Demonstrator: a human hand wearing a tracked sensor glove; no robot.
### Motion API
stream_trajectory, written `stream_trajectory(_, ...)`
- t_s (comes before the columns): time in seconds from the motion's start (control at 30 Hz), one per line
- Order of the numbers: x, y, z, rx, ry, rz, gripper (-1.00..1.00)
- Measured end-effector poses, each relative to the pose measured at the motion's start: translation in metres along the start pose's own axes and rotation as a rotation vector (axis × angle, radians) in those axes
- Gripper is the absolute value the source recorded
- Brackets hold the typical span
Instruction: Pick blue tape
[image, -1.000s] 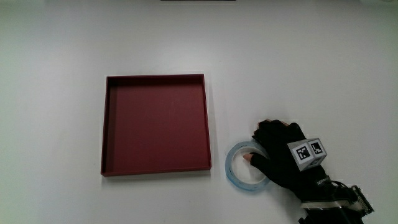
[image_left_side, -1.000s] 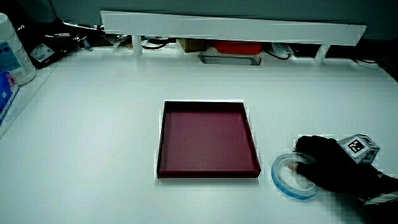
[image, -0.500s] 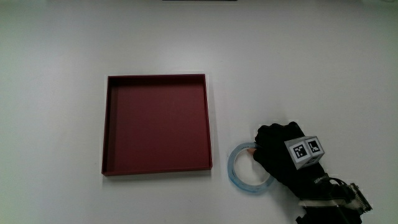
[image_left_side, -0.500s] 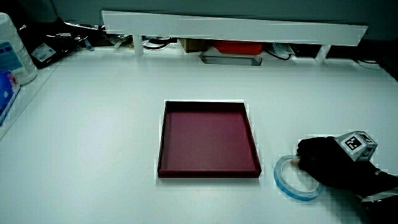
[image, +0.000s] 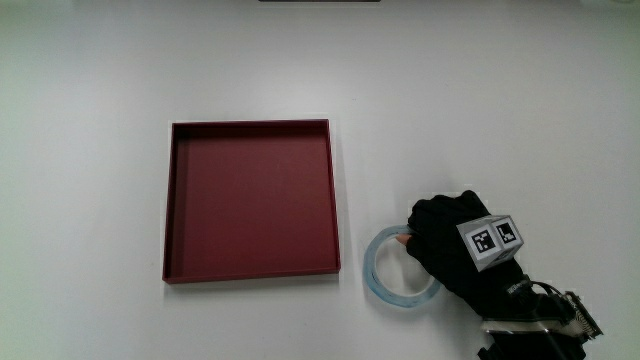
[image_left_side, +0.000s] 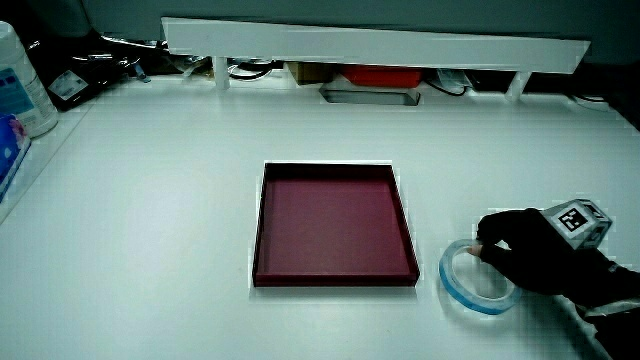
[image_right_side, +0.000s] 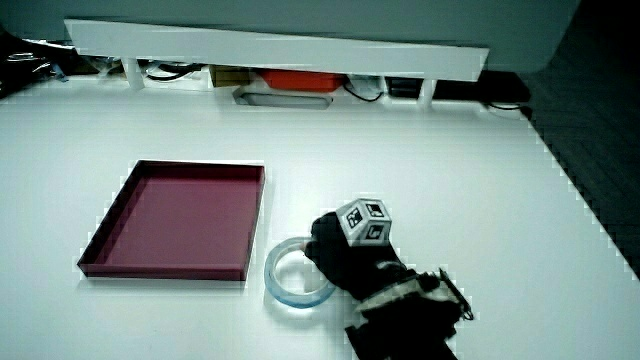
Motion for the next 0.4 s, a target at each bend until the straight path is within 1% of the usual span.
stream_trajectory(0.03,-0.003,0.003,0.001,-0.002,-0.007,0.005,1.00)
stream_trajectory(0.07,-0.009,0.006,0.005,0.005,0.008,0.018,1.00)
stream_trajectory(0.1,-0.012,0.009,0.007,0.008,-0.001,0.023,1.00)
stream_trajectory(0.13,-0.018,0.012,0.010,0.013,0.010,0.035,1.00)
stream_trajectory(0.23,-0.030,0.023,0.014,0.019,-0.003,0.063,1.00)
stream_trajectory(0.27,-0.037,0.026,0.017,0.021,0.006,0.070,1.00)
stream_trajectory(0.3,-0.036,0.031,0.014,0.028,-0.012,0.080,1.00)
stream_trajectory(0.33,-0.041,0.035,0.015,0.026,-0.007,0.086,1.00)
stream_trajectory(0.37,-0.047,0.040,0.017,0.035,0.004,0.107,1.00)
stream_trajectory(0.4,-0.054,0.044,0.019,0.034,0.014,0.106,1.00)
